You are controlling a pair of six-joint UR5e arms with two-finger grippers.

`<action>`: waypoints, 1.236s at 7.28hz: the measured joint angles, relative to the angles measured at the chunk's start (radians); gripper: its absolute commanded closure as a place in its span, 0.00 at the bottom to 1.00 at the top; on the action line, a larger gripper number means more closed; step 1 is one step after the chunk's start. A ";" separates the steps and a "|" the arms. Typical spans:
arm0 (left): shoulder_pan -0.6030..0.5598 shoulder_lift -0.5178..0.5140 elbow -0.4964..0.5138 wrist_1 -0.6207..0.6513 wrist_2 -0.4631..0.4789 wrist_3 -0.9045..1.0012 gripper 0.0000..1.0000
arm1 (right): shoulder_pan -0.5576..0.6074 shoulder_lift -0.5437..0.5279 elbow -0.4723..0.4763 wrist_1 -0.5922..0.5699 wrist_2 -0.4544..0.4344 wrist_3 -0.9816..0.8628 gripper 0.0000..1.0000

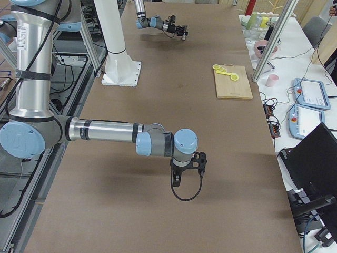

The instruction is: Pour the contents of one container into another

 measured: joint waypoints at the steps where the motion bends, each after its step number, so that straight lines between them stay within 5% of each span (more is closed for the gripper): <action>1: 0.000 0.000 0.000 0.000 0.000 0.002 0.01 | -0.006 -0.023 0.028 -0.064 0.001 -0.079 0.00; 5: 0.000 0.000 0.000 0.012 0.000 0.006 0.01 | -0.018 -0.011 0.054 -0.245 -0.057 -0.190 0.00; 9: 0.002 0.002 -0.011 0.011 0.000 0.008 0.01 | 0.061 -0.014 -0.025 -0.135 -0.046 -0.184 0.00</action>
